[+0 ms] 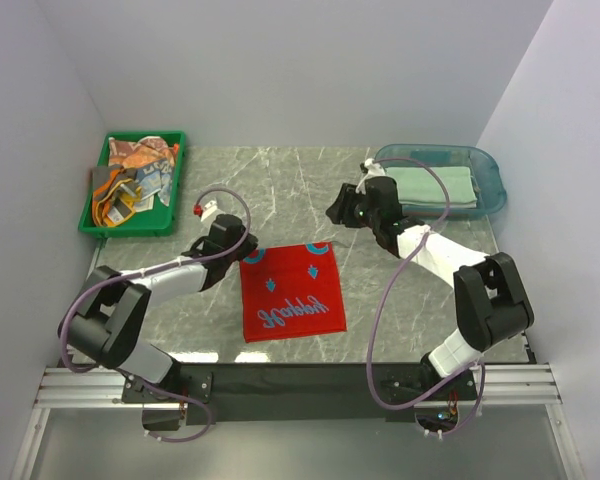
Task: Fold and stack the towels
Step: Fold the towel
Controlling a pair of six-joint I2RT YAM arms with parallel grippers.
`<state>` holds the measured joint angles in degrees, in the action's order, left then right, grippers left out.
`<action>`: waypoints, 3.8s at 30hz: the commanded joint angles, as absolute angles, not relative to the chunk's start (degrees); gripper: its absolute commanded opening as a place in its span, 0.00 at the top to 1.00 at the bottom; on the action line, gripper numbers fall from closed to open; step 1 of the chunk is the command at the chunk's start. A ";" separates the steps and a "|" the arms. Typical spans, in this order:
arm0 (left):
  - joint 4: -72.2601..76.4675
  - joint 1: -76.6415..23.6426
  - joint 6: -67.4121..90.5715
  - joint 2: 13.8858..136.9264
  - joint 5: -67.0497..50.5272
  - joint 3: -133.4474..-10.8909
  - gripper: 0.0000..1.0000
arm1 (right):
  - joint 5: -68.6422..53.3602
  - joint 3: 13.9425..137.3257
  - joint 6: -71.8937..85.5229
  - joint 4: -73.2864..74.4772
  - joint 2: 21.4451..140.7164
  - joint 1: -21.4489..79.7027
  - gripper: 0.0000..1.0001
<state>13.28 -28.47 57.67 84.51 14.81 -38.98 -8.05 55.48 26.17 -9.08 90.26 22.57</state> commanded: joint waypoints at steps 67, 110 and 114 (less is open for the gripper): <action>5.46 -27.69 53.89 84.38 16.17 -35.51 0.81 | -7.82 86.22 -15.82 37.53 123.66 29.97 0.89; -17.84 -22.06 33.66 104.59 4.31 -57.05 0.61 | -5.98 81.56 -15.82 33.84 118.92 30.06 1.00; -20.11 -22.06 33.58 103.01 5.88 -57.13 0.60 | -5.89 81.56 -15.73 33.92 118.92 30.06 1.00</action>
<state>-13.87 -21.82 33.67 101.84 7.53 -59.37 -9.02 83.99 -14.68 31.03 117.89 30.24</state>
